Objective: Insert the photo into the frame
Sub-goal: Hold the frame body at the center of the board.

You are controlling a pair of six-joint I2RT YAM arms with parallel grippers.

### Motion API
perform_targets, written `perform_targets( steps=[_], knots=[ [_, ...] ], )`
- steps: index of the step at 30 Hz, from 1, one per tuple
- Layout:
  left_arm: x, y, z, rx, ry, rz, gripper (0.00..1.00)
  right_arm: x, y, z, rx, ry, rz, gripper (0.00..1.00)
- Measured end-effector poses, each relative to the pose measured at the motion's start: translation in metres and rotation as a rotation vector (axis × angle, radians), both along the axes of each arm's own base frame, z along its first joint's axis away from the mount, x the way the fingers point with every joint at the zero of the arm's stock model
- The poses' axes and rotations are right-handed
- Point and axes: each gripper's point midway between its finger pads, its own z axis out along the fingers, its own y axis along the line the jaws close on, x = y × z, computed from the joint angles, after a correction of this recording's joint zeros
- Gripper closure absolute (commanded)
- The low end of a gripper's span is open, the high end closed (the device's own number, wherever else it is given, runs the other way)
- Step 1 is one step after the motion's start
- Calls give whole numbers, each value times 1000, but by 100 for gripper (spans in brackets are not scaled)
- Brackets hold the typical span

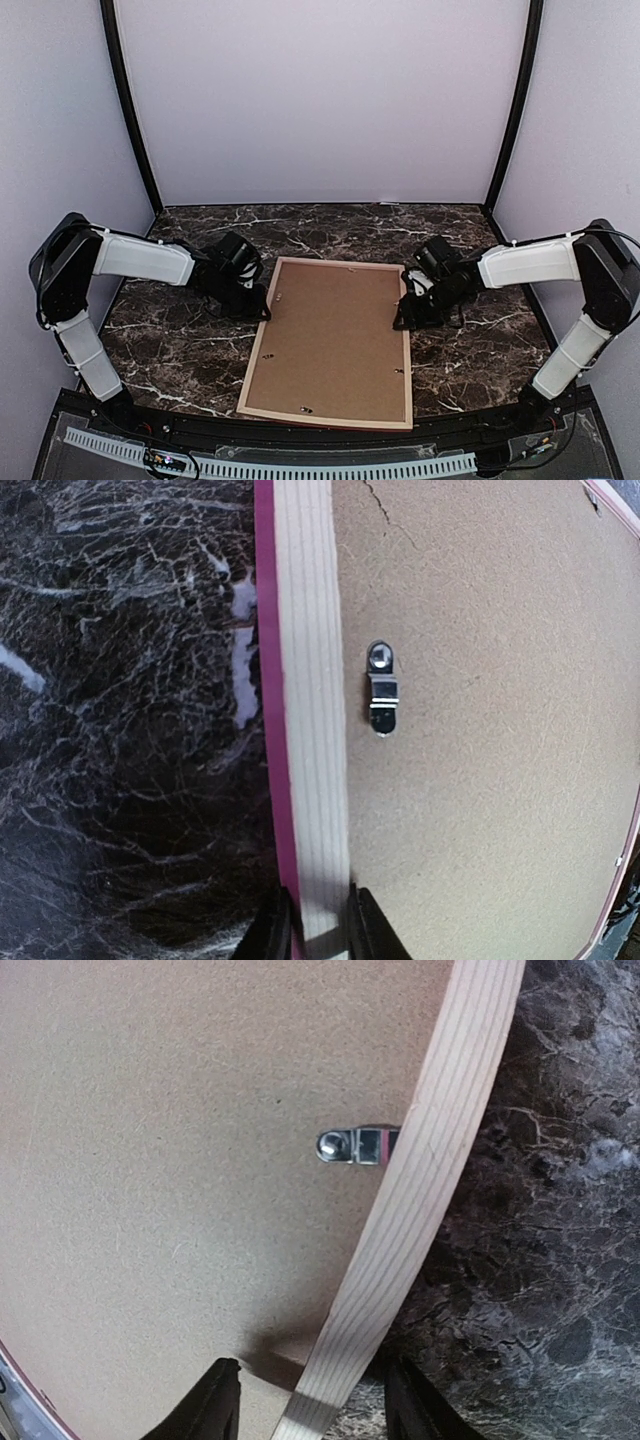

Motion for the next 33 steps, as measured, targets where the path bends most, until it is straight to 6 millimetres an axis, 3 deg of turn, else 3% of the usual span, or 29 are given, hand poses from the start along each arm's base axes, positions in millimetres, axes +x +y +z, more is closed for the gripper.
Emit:
perform_targets(
  steps=[12,16,24,26,30,33],
  knots=[
    [-1,-1,5,-19,-26,-5,69,10,-9,-3,-76,-49,-57,75],
    [3,-2,16,-29,-67,-14,50,16,-9,-2,-85,-59,-78,80],
    [14,6,62,-23,-226,-23,8,33,-25,0,-126,-100,-149,87],
    [16,7,78,-36,-270,-24,2,36,-29,0,-136,-108,-158,88],
    [16,7,109,-83,-348,-31,1,40,-34,0,-154,-123,-170,90],
    [16,4,122,-120,-370,-42,1,41,-37,2,-167,-132,-178,91]
  ],
)
